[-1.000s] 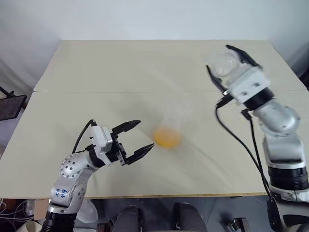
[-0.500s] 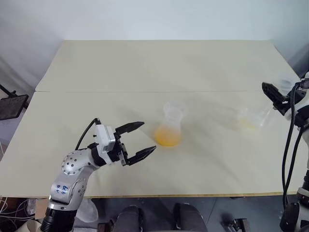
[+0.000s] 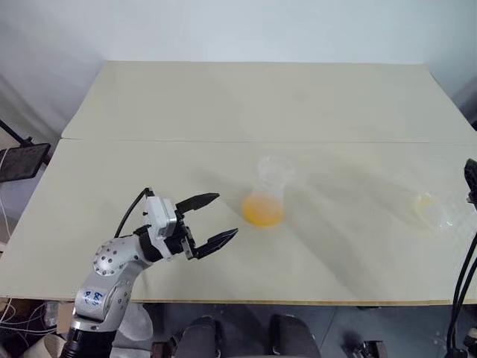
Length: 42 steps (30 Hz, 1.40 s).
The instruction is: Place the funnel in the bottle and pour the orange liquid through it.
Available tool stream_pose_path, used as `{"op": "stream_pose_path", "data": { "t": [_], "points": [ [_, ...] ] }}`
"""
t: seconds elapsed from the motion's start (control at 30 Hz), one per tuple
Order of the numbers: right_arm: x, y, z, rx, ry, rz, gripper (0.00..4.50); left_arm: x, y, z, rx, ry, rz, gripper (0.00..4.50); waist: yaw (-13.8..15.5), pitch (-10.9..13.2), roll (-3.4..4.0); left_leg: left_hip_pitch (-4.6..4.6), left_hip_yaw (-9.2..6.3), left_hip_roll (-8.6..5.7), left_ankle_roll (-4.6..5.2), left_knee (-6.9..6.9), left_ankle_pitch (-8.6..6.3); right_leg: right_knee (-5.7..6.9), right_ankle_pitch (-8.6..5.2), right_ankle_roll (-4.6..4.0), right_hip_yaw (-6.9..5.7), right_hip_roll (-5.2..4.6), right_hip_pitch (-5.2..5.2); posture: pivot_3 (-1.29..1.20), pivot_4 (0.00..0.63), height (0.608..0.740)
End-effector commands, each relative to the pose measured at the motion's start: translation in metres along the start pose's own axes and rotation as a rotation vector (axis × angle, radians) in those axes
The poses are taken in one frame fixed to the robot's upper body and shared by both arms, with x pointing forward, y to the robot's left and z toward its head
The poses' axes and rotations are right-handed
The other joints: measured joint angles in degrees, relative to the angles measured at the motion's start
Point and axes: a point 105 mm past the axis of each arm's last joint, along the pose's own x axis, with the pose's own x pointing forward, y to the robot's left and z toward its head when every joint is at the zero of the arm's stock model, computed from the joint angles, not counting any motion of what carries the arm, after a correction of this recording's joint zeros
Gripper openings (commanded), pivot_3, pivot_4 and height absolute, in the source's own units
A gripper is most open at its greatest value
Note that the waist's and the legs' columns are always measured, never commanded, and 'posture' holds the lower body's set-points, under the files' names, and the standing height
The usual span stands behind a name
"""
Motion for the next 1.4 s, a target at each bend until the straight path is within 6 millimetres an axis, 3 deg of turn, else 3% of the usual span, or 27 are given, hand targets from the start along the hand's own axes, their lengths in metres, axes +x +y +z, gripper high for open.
{"op": "stream_pose_path", "data": {
  "t": [0.03,0.07,0.27,0.47,0.7,0.87,0.93,1.0,1.13,1.23,1.3,1.4],
  "points": [
    [-0.007,-0.019,0.007,0.005,-0.058,-0.081,2.48,0.004,-0.002,0.012,0.025,-0.037,-0.03,4.5,0.0,0.0,0.04,0.01,0.0,0.01,0.0,0.0,0.0,0.01,0.0,0.0,0.01,0.01,0.0,0.0,0.15,0.74],
    [-0.008,-0.02,0.004,0.013,-0.055,-0.085,2.48,0.004,-0.001,0.012,0.026,-0.037,-0.032,4.5,0.0,0.0,0.05,0.01,0.01,0.0,0.0,-0.01,0.0,0.0,0.0,0.0,0.02,0.01,-0.01,0.0,0.15,0.74],
    [-0.018,-0.019,-0.002,0.071,-0.068,-0.08,4.49,0.003,0.0,0.014,0.029,-0.033,-0.04,4.5,0.0,0.0,0.07,0.02,0.02,0.01,0.0,-0.02,0.0,0.0,0.0,0.0,0.06,0.03,-0.01,0.0,0.15,0.74],
    [-0.027,-0.019,0.018,0.07,-0.135,-0.058,4.49,0.002,0.001,0.013,0.024,-0.029,-0.038,4.5,0.1,0.0,0.07,0.02,0.01,0.02,0.0,-0.02,0.0,-0.01,0.0,0.0,0.08,0.03,-0.01,0.0,0.15,0.74],
    [-0.041,-0.023,0.064,0.077,-0.334,-0.075,4.49,0.001,0.003,0.011,0.014,-0.026,-0.034,4.5,0.2,0.0,0.07,0.02,0.02,0.02,0.0,-0.02,0.0,-0.02,0.0,0.0,0.1,0.03,-0.01,0.0,0.15,0.74],
    [-0.041,-0.015,0.074,0.063,-0.363,-0.025,4.49,0.001,0.006,0.01,0.008,-0.02,-0.041,4.5,0.2,0.0,0.07,0.02,0.02,0.02,0.0,-0.02,0.0,-0.02,0.0,0.0,0.1,0.03,-0.01,0.0,0.15,0.74],
    [-0.038,0.0,0.094,0.014,-0.429,0.062,4.49,0.001,0.01,0.01,0.014,-0.011,-0.044,4.5,0.2,0.0,0.08,0.02,0.02,0.02,0.0,-0.02,0.0,-0.02,0.0,0.0,0.1,0.03,-0.01,0.0,0.15,0.74],
    [-0.032,0.03,0.113,-0.061,-0.461,0.236,4.49,0.0,0.014,0.011,0.024,0.004,-0.047,4.5,0.2,0.0,0.18,0.02,0.08,0.01,0.01,-0.01,0.0,-0.05,0.0,0.0,0.14,0.03,-0.02,0.0,0.15,0.74],
    [-0.025,0.079,0.132,-0.106,-0.469,0.526,4.49,-0.008,0.021,0.012,0.067,0.056,-0.045,4.5,-0.8,0.0,0.23,0.1,0.14,0.1,0.01,-0.05,0.0,-0.04,0.0,0.0,0.15,0.1,-0.03,0.0,0.15,0.74],
    [-0.026,0.111,0.113,-0.163,-0.389,0.719,4.49,-0.02,0.029,0.01,0.111,0.101,-0.013,4.5,-0.9,0.0,0.12,0.1,0.05,0.11,0.0,-0.1,0.0,-0.02,0.0,-0.01,0.09,0.11,-0.03,0.0,0.15,0.74],
    [-0.042,0.139,0.078,-0.17,-0.291,0.916,4.49,-0.03,0.03,0.007,0.127,0.124,-0.007,4.5,-0.7,0.0,0.05,0.05,0.04,0.09,0.01,-0.1,0.0,-0.05,0.0,0.0,0.08,0.08,-0.03,0.0,0.15,0.74],
    [-0.071,0.16,0.037,-0.18,-0.201,1.093,4.49,-0.041,0.033,0.008,0.111,0.123,0.038,4.5,-0.1,0.1,0.02,-0.02,-0.11,0.05,0.02,-0.17,-0.01,-0.11,0.0,0.0,-0.06,0.02,-0.03,0.0,0.15,0.74]
  ]
}}
